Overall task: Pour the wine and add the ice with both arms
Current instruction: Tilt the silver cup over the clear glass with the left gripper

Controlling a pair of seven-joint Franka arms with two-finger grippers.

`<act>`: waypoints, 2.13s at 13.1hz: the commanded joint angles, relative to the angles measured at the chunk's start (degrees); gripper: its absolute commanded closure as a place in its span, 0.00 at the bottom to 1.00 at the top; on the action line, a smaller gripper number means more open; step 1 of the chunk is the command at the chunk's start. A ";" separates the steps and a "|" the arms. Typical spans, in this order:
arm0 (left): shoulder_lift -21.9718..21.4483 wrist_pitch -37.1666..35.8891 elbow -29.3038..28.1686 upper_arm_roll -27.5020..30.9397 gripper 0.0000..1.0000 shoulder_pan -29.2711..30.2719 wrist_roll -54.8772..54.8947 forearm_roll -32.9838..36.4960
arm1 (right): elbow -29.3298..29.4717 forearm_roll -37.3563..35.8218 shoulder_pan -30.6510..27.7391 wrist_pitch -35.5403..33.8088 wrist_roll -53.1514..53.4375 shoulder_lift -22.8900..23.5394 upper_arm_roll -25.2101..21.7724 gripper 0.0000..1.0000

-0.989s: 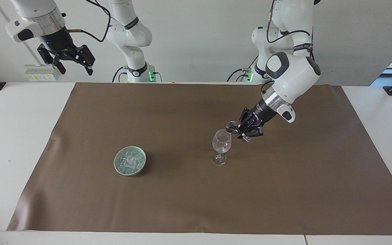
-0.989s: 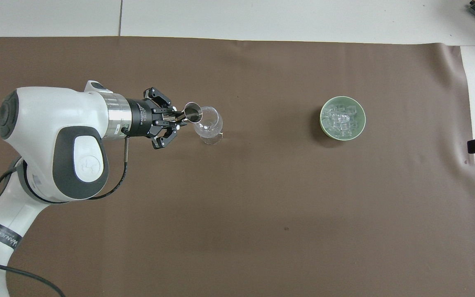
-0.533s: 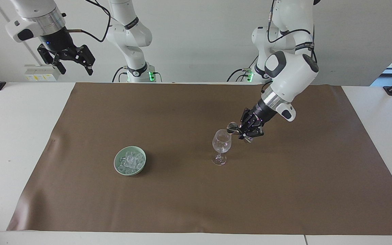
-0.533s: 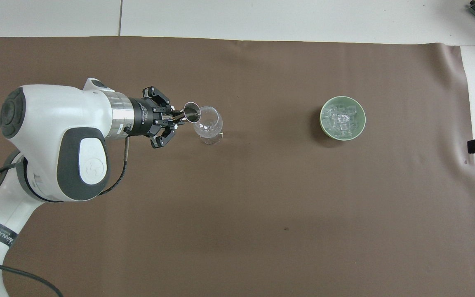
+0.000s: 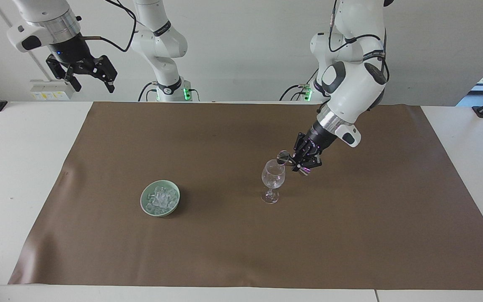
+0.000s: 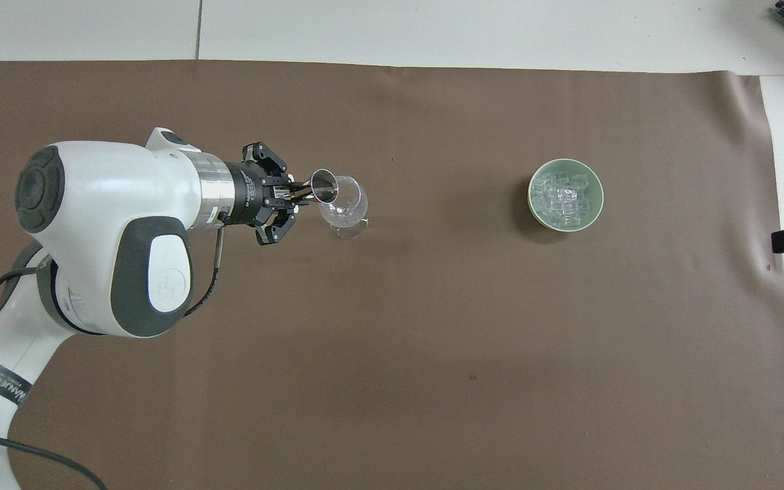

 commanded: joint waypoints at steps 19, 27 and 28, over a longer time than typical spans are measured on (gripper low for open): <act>1.39 0.80 2.67 0.77 1.00 -3.23 -8.98 17.26 | -1.08 0.79 -0.32 0.34 -0.76 -0.93 0.10 0.00; 1.39 0.36 3.11 0.68 1.00 -3.23 -9.51 20.70 | -1.08 0.79 -0.32 0.34 -0.76 -0.93 0.10 0.00; 1.39 0.18 3.20 0.77 1.00 -3.32 -9.60 20.79 | -1.08 0.79 -0.24 0.34 -0.76 -0.93 0.10 0.00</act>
